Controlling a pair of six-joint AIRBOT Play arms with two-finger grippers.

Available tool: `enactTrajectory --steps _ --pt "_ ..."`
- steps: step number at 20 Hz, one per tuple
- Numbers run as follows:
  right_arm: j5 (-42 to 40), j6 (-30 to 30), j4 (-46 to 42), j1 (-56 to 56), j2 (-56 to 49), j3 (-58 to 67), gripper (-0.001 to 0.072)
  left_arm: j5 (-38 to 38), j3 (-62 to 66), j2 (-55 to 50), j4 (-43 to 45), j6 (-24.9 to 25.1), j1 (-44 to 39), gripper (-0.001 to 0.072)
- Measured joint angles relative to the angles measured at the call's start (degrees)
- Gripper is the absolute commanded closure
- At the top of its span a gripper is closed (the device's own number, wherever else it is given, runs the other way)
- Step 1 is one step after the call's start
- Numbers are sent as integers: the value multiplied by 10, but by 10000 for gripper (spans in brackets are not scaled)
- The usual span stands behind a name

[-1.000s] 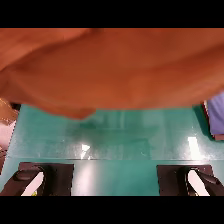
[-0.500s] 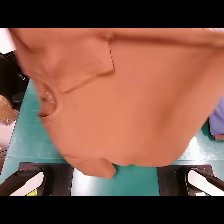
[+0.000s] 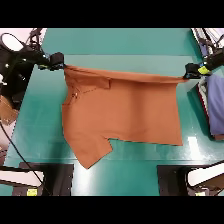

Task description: Fold the shirts.

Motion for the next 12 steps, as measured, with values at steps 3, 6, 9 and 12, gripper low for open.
enactTrajectory --steps 3,6,9,12 --pt "-12 0 7 3 -30 54 699 40 12 -16 -1 6 0 682" --pt "-16 0 5 4 -17 45 699 -3 30 -21 6 8 0 683" --pt "-27 0 -3 8 25 -32 699 -87 20 -23 34 7 0 682" --pt "-54 0 -8 15 68 -136 698 -132 -23 -24 51 7 0 681"
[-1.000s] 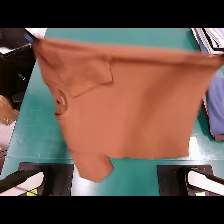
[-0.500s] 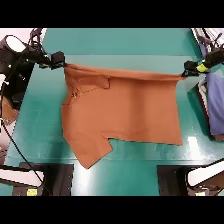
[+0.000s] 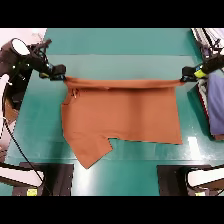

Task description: Fold the shirts.

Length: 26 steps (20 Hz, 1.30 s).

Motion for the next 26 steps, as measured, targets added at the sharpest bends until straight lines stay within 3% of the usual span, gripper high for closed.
enactTrajectory --steps 2,3,4,5,11,16,21,26 --pt "-21 0 -3 6 22 -63 696 -10 -40 0 6 1 0 666" --pt "-31 0 -3 9 30 -89 670 -10 -62 0 8 2 0 381" --pt "-38 0 -2 12 37 -110 475 -9 -81 0 10 2 0 158" --pt "-45 0 0 13 43 -125 296 -5 -95 0 12 1 0 222" --pt "-26 0 14 -5 108 -161 290 -2 -162 78 24 1 0 236" --pt "5 0 17 -17 187 -165 290 -23 -357 248 30 -3 0 236" --pt "2 0 31 -13 228 -166 290 -24 -560 385 -14 -34 0 236" --pt "0 0 44 -11 238 -166 301 26 -665 426 -85 -43 0 237"
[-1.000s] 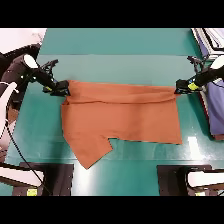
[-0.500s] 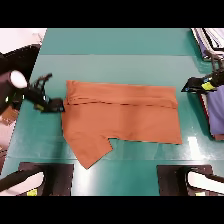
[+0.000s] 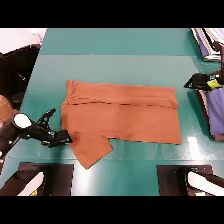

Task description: Fold the shirts.

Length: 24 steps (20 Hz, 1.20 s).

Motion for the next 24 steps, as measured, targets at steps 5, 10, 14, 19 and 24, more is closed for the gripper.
enactTrajectory --steps 5,10,14,19,24 --pt "8 0 3 0 2 0 301 51 -31 8 -43 10 0 682" --pt "47 0 3 -28 17 -39 300 68 -12 9 -85 34 0 683" --pt "61 0 -19 -108 61 -184 116 55 24 9 -92 49 0 683" --pt "48 0 -14 -219 89 -391 229 50 42 9 -96 56 0 682" --pt "17 -5 49 -244 69 -484 290 49 46 9 -97 59 0 682"
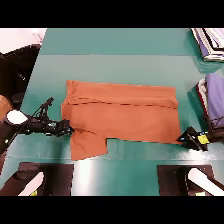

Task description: Fold the shirts.

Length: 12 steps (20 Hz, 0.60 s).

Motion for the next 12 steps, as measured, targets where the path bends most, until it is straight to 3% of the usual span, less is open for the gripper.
enactTrajectory --steps 2,3,5,12 --pt "-18 -2 20 11 -5 -13 469 2 0 0 0 1 0 682" --pt "-26 -4 23 19 -3 -16 509 3 0 0 0 1 0 682" --pt "-47 -6 25 35 7 -22 677 3 0 0 0 1 0 684" --pt "-92 -8 9 78 100 -23 697 -49 21 22 60 -9 0 685"
